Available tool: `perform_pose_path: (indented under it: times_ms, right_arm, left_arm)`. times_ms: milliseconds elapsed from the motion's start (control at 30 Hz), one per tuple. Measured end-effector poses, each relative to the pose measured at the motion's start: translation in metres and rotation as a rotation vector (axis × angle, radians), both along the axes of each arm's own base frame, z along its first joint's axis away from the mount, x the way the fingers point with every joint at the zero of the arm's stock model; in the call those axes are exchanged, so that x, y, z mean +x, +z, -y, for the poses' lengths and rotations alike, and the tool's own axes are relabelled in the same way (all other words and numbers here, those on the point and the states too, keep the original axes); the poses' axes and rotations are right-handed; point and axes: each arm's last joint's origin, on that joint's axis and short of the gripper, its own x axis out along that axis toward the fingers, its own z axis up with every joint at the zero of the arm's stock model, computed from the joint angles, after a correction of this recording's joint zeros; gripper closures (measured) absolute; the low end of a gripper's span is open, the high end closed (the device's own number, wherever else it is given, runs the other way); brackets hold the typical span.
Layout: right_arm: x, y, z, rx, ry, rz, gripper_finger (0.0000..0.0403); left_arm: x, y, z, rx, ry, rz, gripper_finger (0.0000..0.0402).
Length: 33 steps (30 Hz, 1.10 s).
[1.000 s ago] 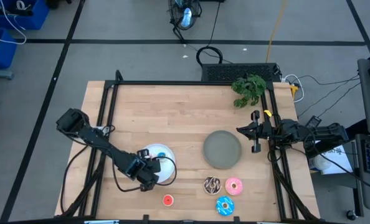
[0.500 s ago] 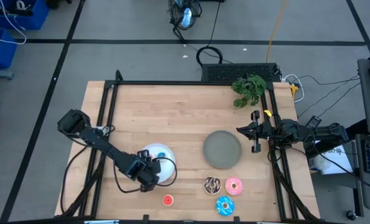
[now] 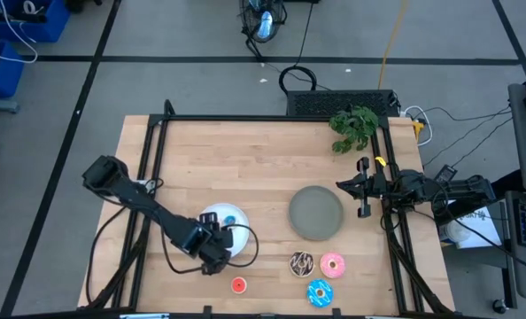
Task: Pick & Place donuts
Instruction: Put the small red donut on the white plate
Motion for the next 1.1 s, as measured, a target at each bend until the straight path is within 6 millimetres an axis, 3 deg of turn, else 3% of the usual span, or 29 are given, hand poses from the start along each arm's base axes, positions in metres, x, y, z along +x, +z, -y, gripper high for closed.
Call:
perform_pose_path:
  times_ms: [233, 433, 600, 800, 1100]
  right_arm:
    - [0.000, 0.000, 0.000, 0.000, 0.000, 0.000, 0.0403]
    - [0.000, 0.000, 0.000, 0.000, 0.000, 0.000, 0.0403]
    - [0.000, 0.000, 0.000, 0.000, 0.000, -0.001, 0.0403]
    - [0.000, 0.000, 0.000, 0.000, 0.000, -0.001, 0.0403]
    - [0.000, 0.000, 0.000, 0.000, 0.000, 0.000, 0.0403]
  left_arm:
    - [0.029, 0.066, 0.015, -0.083, 0.003, 0.230, 0.0133]
    - [0.041, 0.099, 0.028, -0.116, -0.095, 0.423, 0.0190]
    - [0.045, 0.102, 0.041, -0.087, -0.261, 0.509, 0.0270]
    - [0.050, 0.085, 0.053, -0.130, -0.353, 0.450, 0.0389]
    - [0.063, 0.077, 0.059, -0.149, -0.350, 0.513, 0.0382]
